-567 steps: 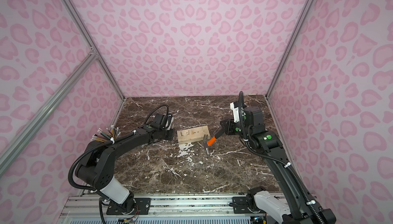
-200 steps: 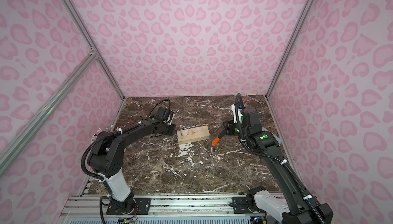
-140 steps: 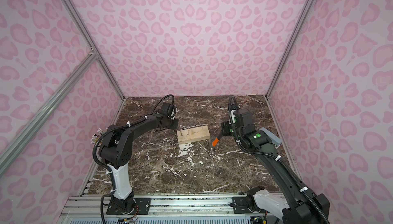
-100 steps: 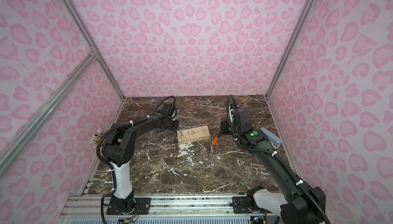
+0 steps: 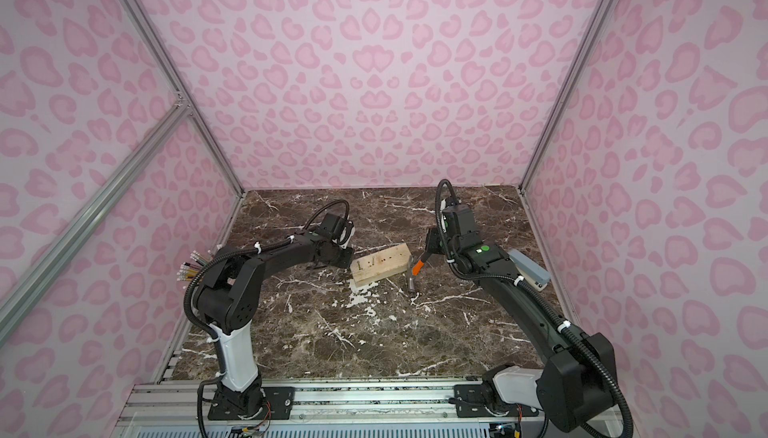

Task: Use a claw hammer to pull out a nail
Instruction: Adjust the mounting plate at the center of the board.

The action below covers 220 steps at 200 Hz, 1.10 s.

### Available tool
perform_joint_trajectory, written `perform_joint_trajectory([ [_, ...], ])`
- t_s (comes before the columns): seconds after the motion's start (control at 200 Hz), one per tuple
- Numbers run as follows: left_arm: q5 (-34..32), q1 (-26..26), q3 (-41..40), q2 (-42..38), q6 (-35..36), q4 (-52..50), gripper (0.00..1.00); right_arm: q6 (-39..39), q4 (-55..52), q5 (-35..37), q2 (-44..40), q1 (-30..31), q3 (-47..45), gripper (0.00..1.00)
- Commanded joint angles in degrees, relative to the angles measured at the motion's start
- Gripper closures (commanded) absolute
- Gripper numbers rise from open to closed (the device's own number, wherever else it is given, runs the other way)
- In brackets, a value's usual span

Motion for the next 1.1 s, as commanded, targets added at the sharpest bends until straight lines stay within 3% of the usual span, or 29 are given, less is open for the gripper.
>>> perform_joint_trajectory([
  [0.0,1.32,-0.85,-1.16,-1.49,0.64,2.27,0.83,0.81,5.59,1.63,1.11,-0.06,1.97,1.0],
  [0.35,4.06,-5.16,-9.12,-7.68,-2.95,3.81,0.83,0.66,6.94,1.17,6.25,0.24,5.71,1.0],
  [0.765,5.89,-11.05,-10.99,-9.36,-7.55,5.99,0.83,-2.13,5.57,3.37,9.02,0.39,9.35,1.0],
  [1.095,-1.08,-10.94,-11.54,-11.81,-6.51,3.5,0.83,-4.72,6.03,7.19,7.53,-1.63,8.67,1.0],
])
